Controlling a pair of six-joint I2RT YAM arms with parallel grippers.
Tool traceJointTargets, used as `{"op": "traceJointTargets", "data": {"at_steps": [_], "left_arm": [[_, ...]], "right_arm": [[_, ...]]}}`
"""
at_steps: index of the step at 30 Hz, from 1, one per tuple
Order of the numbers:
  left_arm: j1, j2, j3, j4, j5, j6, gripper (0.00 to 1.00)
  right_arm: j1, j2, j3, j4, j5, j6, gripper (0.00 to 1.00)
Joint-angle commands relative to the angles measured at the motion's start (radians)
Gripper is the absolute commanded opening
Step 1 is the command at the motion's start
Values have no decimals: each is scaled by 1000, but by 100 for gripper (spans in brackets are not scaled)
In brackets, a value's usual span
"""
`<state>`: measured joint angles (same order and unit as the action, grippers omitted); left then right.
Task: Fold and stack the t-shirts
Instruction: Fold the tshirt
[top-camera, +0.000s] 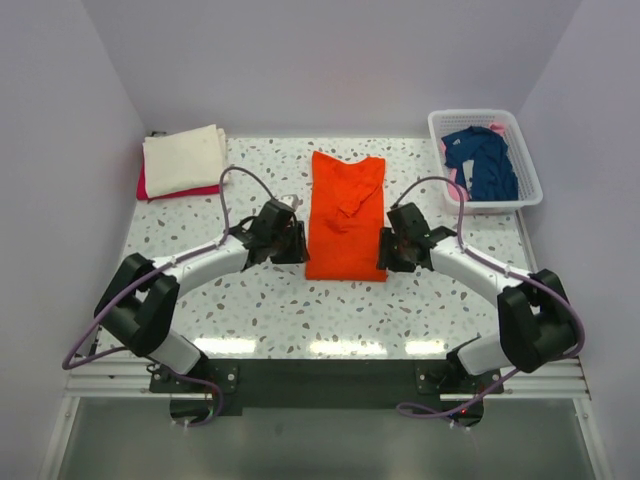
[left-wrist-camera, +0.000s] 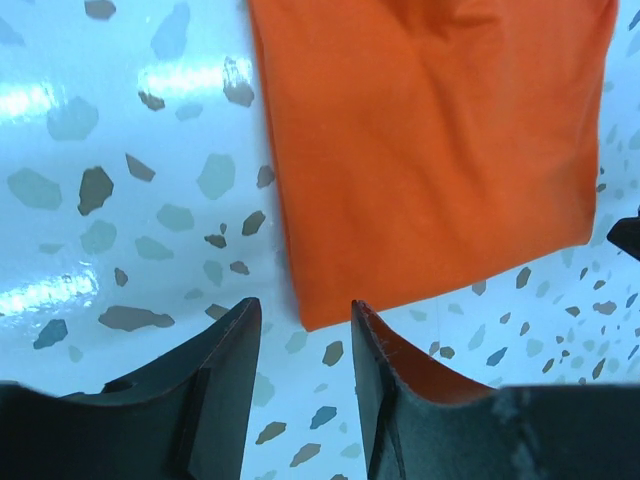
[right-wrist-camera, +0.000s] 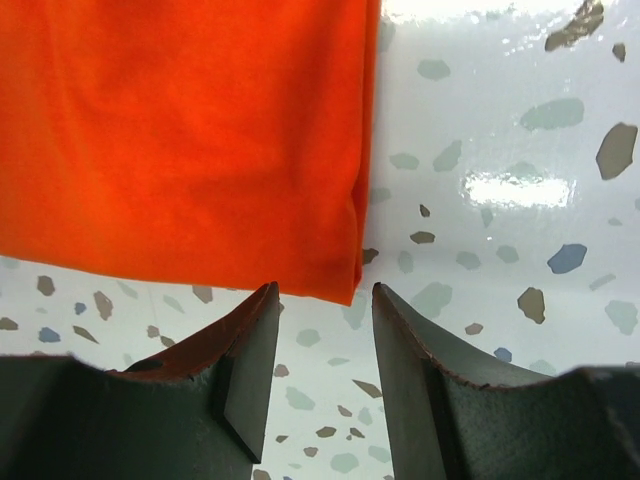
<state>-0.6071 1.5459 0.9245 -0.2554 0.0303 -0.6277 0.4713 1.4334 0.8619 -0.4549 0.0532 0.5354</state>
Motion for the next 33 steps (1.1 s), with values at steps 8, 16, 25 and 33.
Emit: {"op": "traceJointTargets", "data": {"at_steps": [8, 16, 25, 33], "left_arm": [[0, -24, -124, 172, 94, -58, 55], [0, 25, -150, 237, 126, -92, 54], [1, 57, -202, 285, 118, -122, 49], [-9, 72, -227, 297, 103, -159, 47]], "right_arm": [[3, 15, -61, 82, -30, 54, 46], [3, 38, -78, 111, -29, 84, 45], [4, 58, -107, 125, -6, 100, 41], [1, 59, -130, 150, -26, 121, 40]]}}
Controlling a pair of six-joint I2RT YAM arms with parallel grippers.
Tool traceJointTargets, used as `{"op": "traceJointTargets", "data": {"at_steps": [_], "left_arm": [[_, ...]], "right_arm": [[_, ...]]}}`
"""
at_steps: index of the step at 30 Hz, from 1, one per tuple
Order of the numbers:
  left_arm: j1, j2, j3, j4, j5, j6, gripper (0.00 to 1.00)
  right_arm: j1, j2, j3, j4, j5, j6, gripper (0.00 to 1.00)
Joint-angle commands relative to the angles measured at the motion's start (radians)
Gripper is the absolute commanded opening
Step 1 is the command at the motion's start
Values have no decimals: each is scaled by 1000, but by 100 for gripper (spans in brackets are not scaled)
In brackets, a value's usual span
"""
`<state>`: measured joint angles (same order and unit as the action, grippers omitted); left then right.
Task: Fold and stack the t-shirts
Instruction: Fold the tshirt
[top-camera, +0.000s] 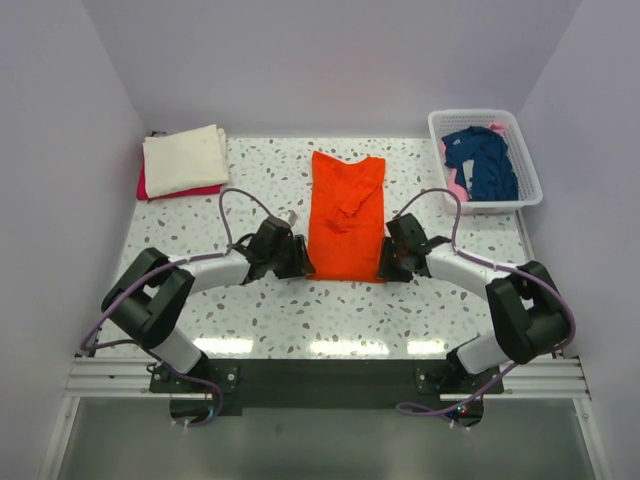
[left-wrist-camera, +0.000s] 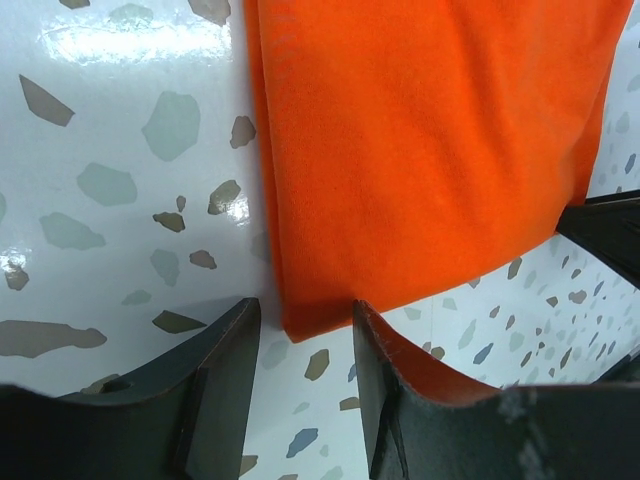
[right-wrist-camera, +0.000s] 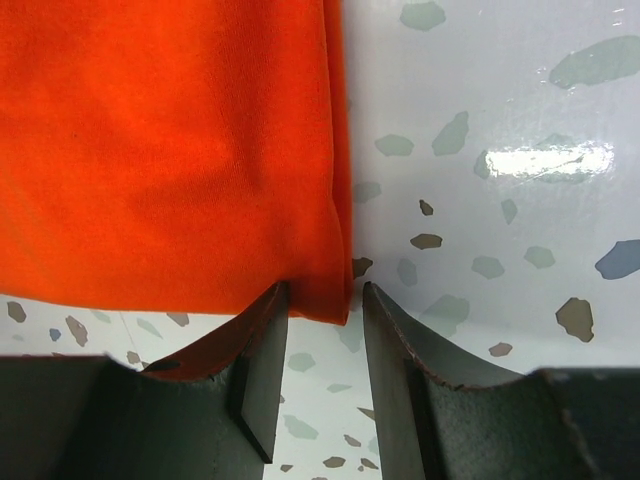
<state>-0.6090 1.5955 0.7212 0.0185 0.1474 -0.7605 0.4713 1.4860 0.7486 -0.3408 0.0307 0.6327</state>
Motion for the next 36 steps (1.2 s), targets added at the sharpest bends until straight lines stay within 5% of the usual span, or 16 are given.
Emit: {"op": "traceJointTargets", "data": {"at_steps": [1, 11, 15, 20, 29, 36], "left_arm": [[-11, 24, -23, 21, -16, -34, 47], [-35, 55, -28, 9, -20, -89, 35], [-35, 44, -20, -8, -32, -100, 21], [-35, 0, 14, -81, -71, -99, 0], [-29, -201, -61, -245, -144, -102, 0], [-60, -396, -207, -317, -131, -152, 0]], "right_arm": [[3, 8, -18, 39, -9, 25, 40], [3, 36, -35, 89, -29, 44, 38], [4, 59, -29, 105, -70, 45, 29], [3, 59, -15, 102, -106, 33, 5], [27, -29, -64, 59, -199, 7, 0], [229, -156, -178, 36, -167, 96, 0]]}}
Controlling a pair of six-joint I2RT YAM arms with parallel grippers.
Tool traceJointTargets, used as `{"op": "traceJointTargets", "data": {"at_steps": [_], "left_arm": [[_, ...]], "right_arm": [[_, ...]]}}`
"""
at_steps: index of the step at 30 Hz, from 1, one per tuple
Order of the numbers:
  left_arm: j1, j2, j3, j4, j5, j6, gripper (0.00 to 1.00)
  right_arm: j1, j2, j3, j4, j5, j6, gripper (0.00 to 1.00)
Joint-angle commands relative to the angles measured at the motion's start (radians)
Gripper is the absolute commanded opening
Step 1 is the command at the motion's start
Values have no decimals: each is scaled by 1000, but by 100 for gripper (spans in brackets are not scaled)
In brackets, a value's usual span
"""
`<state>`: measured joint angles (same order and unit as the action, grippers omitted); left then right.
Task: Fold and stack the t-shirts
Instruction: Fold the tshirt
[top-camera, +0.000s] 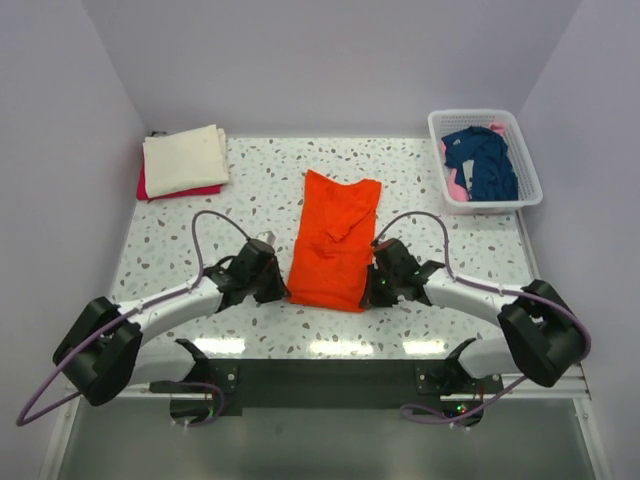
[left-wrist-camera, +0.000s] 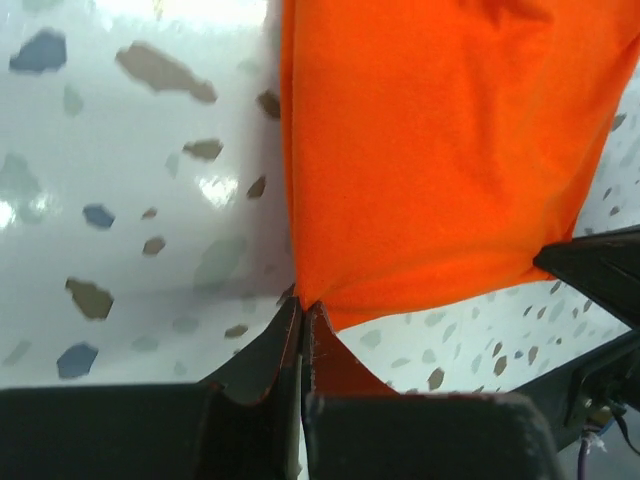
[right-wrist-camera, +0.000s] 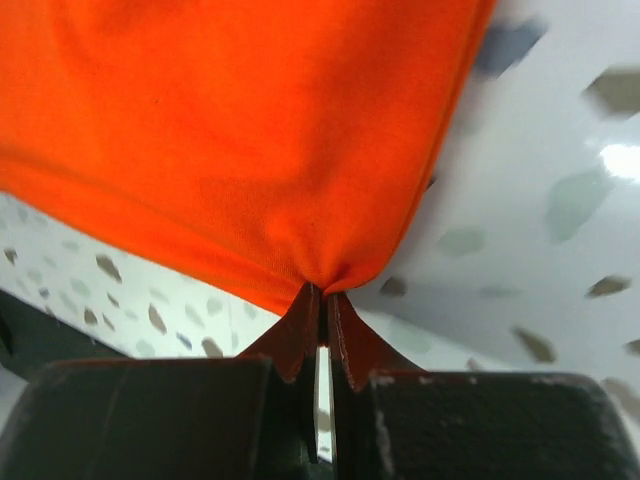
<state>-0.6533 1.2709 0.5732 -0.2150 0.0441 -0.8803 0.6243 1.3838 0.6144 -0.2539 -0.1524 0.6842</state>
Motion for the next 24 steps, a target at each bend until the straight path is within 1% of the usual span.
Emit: {"op": "traceJointTargets", "data": {"at_steps": [1, 5, 7, 11, 16, 24], "left_arm": [[-23, -88, -78, -89, -27, -49, 0], [-68, -182, -162, -119, -15, -94, 0], [-83, -220, -202, -123, -7, -109, 0], [-112, -239, -236, -124, -4, -117, 0], [-135, -243, -222, -118, 11, -117, 0], [-140, -301, -119, -214, -12, -89, 0]], "right_arm": [[103, -69, -57, -51, 23, 81, 0], [213, -184, -149, -71, 63, 167, 0], [238, -222, -175, -99, 102, 199, 0], [250, -330, -182, -203, 149, 209, 0], [250, -390, -150, -274, 182, 210, 0], [252, -436, -130, -308, 174, 216, 0]]}}
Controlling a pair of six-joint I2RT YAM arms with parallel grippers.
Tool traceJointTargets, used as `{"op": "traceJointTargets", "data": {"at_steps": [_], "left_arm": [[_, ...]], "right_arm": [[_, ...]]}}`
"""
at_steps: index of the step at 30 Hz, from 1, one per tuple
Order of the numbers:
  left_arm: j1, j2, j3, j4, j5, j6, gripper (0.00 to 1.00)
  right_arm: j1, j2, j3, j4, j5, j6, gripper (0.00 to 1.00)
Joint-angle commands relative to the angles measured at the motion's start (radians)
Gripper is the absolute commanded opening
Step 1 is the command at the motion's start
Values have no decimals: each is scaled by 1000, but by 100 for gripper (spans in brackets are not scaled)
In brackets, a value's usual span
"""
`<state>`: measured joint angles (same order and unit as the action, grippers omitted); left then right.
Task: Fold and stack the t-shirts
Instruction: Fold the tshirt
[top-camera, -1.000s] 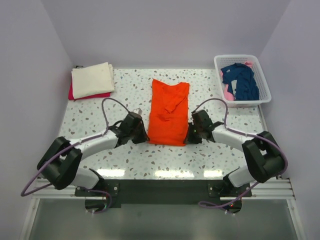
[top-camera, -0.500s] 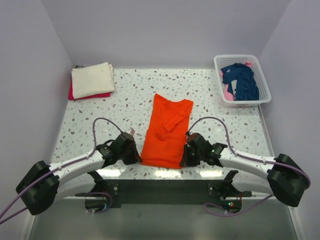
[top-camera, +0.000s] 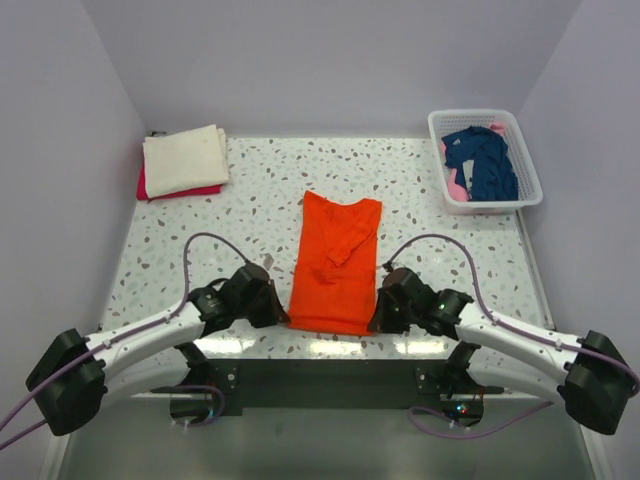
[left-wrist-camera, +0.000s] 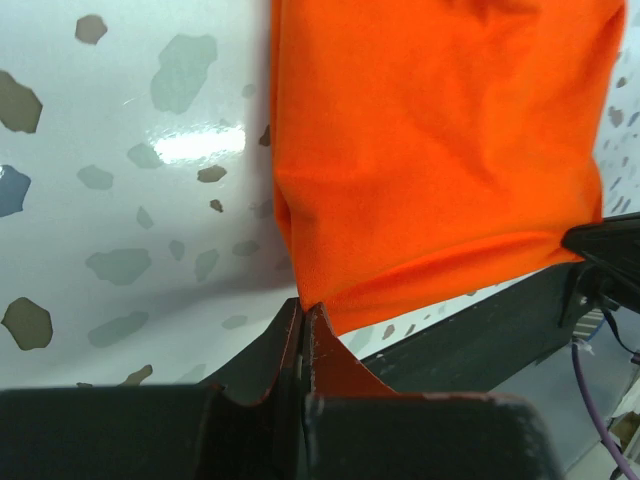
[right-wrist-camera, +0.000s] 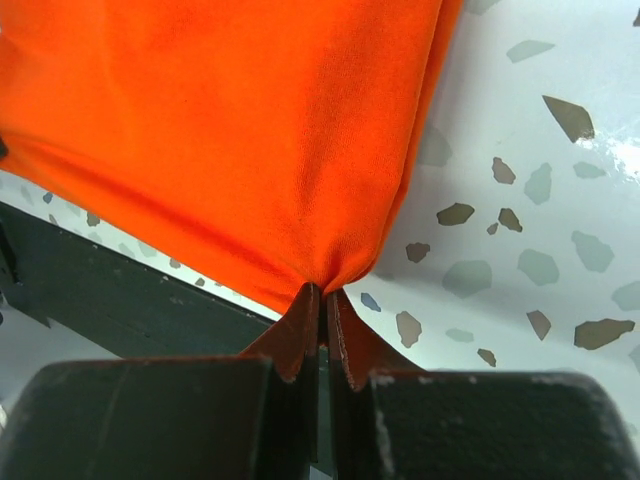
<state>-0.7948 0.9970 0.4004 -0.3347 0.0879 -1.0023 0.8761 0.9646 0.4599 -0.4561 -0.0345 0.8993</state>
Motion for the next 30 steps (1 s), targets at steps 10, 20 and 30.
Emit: {"op": "traceJointTargets", "data": {"at_steps": [10, 20, 30], "left_arm": [[0, -46, -15, -86, -11, 36, 0], [-6, -46, -37, -79, 13, 48, 0], [-12, -41, -94, -64, 35, 57, 0]], "right_arm": [[17, -10, -39, -76, 42, 26, 0], [41, 22, -56, -58, 36, 35, 0], [46, 25, -107, -35, 38, 52, 0]]}}
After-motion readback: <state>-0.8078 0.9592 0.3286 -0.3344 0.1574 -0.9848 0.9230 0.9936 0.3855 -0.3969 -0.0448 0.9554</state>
